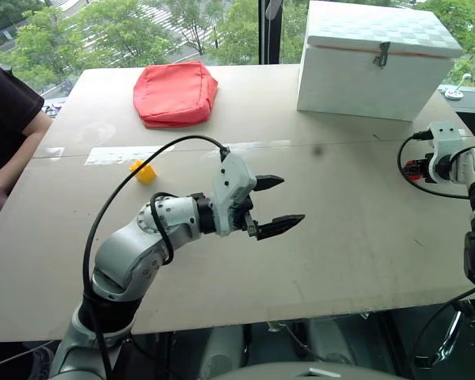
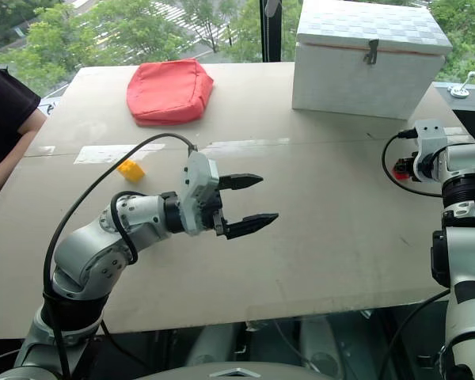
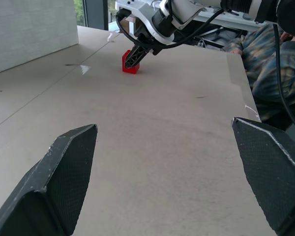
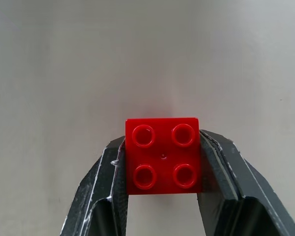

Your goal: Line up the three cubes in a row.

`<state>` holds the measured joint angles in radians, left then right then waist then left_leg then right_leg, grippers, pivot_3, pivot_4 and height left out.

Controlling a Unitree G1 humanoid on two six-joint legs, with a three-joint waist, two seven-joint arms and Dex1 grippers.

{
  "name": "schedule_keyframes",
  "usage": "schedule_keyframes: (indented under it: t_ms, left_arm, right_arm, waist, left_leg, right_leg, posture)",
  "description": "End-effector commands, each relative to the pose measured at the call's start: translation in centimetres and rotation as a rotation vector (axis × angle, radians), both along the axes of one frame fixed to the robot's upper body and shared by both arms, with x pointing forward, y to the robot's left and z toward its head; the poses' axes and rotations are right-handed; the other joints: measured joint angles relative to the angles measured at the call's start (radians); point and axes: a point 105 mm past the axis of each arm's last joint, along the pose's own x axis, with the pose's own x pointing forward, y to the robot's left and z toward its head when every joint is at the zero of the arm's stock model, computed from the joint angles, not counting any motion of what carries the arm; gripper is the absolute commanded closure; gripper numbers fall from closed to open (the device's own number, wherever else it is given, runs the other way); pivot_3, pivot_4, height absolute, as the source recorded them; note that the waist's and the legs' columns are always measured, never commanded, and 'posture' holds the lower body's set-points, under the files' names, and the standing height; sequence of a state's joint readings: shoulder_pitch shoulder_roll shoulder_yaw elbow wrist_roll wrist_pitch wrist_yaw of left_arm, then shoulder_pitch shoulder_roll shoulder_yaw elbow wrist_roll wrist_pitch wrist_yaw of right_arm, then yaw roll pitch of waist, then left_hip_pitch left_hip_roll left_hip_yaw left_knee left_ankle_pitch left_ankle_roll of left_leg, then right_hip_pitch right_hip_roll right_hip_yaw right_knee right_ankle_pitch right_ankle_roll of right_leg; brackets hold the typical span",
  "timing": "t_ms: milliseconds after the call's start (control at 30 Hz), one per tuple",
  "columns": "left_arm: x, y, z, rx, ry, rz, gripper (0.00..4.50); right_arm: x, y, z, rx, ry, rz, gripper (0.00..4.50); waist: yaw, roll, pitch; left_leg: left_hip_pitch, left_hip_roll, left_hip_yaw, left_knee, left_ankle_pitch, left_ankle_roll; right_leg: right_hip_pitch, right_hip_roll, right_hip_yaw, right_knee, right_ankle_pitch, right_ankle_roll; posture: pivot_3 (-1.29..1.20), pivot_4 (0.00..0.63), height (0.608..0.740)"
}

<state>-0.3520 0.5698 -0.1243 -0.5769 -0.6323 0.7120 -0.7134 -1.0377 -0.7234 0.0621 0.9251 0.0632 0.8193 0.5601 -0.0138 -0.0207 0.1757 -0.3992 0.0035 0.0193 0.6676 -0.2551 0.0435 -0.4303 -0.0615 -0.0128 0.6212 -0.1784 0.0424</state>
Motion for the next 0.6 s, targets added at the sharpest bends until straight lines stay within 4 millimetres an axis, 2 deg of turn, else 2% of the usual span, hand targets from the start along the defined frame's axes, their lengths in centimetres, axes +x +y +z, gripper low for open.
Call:
schedule_keyframes:
  t_ms: [33, 67, 100, 200, 300, 400, 600]
  left_arm:
    - [-0.6, 1.0, 0.7, -0.028, -0.043, 0.02, 0.0]
    - [-0.7, 1.9, 0.3, -0.022, -0.039, 0.046, 0.0]
    - [-0.8, 2.8, -0.1, -0.018, -0.031, 0.076, 0.0]
    - [-1.2, 5.2, -1.1, 0.003, -0.011, 0.137, 0.0]
    - [-1.6, 6.8, -1.6, 0.032, -0.004, 0.158, 0.0]
    - [-2.2, 8.8, -2.0, 0.089, -0.006, 0.177, 0.0]
    - [-3.1, 9.6, -1.8, 0.104, -0.008, 0.191, 0.0]
  right_arm:
    - [0.6, 3.7, 3.5, -0.064, -0.148, 0.343, 3.16]
    - [0.0, 7.2, 4.5, 0.016, -0.212, 0.55, 3.16]
    - [-1.2, 9.9, 4.9, 0.02, -0.233, 0.742, 3.16]
    - [-3.5, 14.4, 3.7, -0.059, -0.21, 1.092, 3.16]
    - [-4.1, 16.8, 3.0, -0.069, -0.18, 1.233, 3.16]
    - [-3.8, 19.6, 1.6, -0.163, -0.13, 1.393, 3.16]
    - [-3.3, 22.5, 1.2, -0.182, -0.106, 1.514, 3.16]
  waist:
    - [-0.001, 0.0, 0.0]
    - [-0.003, 0.0, 0.0]
    - [-0.008, 0.001, 0.0]
    - [-0.016, 0.001, 0.001]
    - [-0.016, 0.001, 0.001]
    - [-0.017, 0.001, 0.001]
    - [-0.012, 0.001, 0.001]
  left_leg:
    - [0.0, 0.0, 0.0, 0.0, 0.0, 0.0]
    - [0.0, 0.001, 0.0, 0.0, 0.0, 0.0]
    - [0.0, 0.002, -0.001, 0.0, 0.0, 0.0]
    - [0.002, 0.005, -0.004, -0.001, 0.0, 0.001]
    - [0.002, 0.007, -0.004, 0.0, 0.0, 0.0]
    - [0.002, 0.007, -0.003, 0.001, 0.0, 0.0]
    - [0.002, 0.007, -0.003, 0.002, 0.0, -0.001]
  right_leg:
    - [0.0, 0.0, 0.0, 0.0, 0.0, 0.0]
    - [-0.001, 0.0, 0.0, 0.0, 0.0, 0.0]
    - [-0.002, 0.001, 0.001, 0.001, 0.0, 0.0]
    - [-0.003, 0.004, 0.003, 0.002, 0.0, 0.0]
    - [-0.003, 0.006, 0.002, 0.003, 0.0, 0.0]
    - [-0.002, 0.007, 0.004, 0.003, -0.004, -0.002]
    - [-0.003, 0.006, 0.006, 0.003, -0.001, -0.007]
  posture:
    - [0.0, 0.15, 0.74]
    - [0.0, 0.15, 0.74]
    - [0.0, 0.15, 0.74]
    - [0.0, 0.15, 0.74]
    - [0.0, 0.15, 0.74]
    - [0.0, 0.15, 0.74]
    - [0.0, 0.15, 0.74]
